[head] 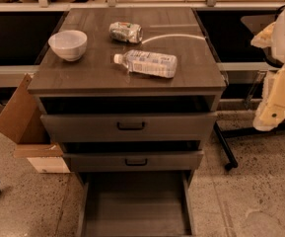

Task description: Place blue plastic bottle into bottom drawer

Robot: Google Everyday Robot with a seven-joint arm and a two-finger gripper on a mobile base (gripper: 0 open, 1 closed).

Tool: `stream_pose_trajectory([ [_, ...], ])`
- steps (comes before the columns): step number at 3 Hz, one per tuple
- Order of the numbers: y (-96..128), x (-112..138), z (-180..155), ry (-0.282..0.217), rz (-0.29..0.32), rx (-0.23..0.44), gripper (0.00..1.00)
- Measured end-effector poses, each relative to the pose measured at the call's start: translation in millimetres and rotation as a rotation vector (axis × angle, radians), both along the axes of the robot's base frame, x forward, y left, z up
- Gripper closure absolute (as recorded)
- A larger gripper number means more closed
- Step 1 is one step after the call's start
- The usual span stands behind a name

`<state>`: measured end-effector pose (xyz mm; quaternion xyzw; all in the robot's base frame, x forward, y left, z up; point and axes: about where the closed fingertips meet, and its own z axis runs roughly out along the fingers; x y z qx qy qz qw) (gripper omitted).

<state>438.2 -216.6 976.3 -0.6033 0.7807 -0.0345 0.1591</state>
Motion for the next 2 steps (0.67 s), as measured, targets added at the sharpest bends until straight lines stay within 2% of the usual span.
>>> stream_pose_trajectory([
  [1,0,0,0,0.0,0.0,0.0,0.0],
  [2,33,48,-18,0.014,0.046,-0.061,0.0],
])
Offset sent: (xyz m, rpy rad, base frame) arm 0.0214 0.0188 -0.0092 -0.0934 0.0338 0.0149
